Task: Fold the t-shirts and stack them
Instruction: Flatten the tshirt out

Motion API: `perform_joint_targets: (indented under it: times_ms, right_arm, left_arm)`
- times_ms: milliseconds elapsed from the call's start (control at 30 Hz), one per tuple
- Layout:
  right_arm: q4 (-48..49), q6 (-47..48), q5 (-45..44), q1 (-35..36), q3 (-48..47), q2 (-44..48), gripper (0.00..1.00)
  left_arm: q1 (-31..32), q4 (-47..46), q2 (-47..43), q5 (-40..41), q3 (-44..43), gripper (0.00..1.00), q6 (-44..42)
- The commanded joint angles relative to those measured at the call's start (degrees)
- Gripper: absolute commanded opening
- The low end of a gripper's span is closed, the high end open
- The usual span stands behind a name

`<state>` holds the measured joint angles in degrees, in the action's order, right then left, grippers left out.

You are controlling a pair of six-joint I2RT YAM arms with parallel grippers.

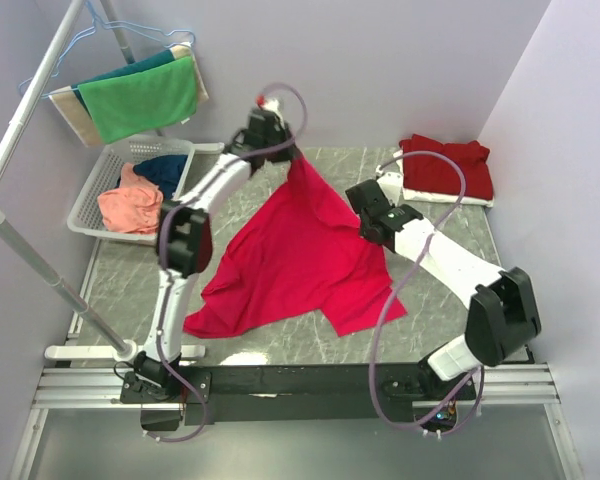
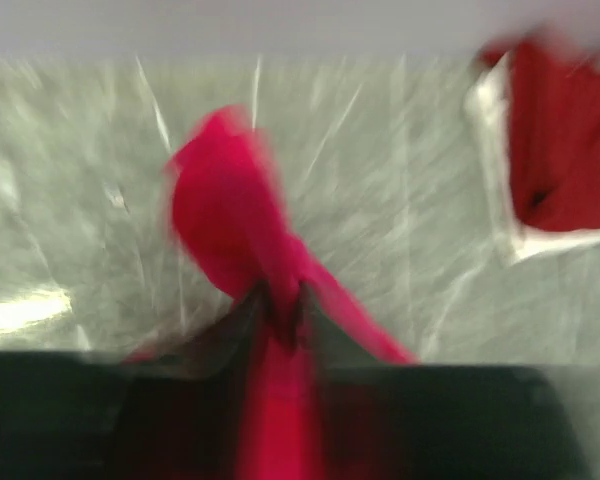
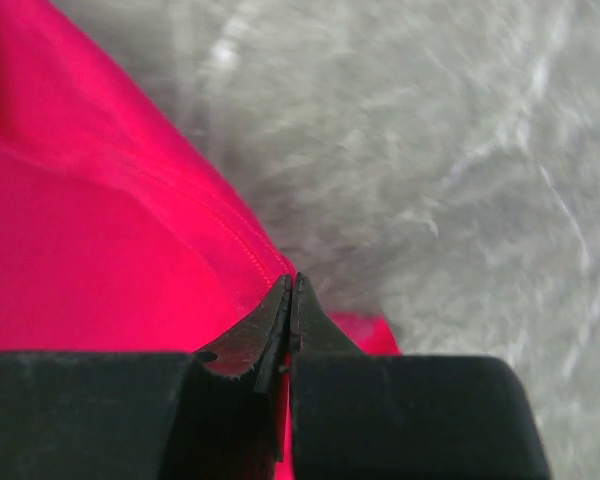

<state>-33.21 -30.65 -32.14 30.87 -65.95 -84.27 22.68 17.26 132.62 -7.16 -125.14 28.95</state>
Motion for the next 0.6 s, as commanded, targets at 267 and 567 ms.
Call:
perform_joint_targets:
  times_ms: [267,567]
  right_arm:
    - [-16.44,-17.94,-9.35,-6.52,-4.37,-5.82,0.0]
    - [-17.24,-23.04,-5.04,-14.6,5.65,-7.93,0.0]
  left_arm:
    - [-1.58,-0.82,-2.42,5.83,4.19,0.99,-1.87]
    - [-3.6,7.7,-15.7,10.94,12.71,0.99,-7.15]
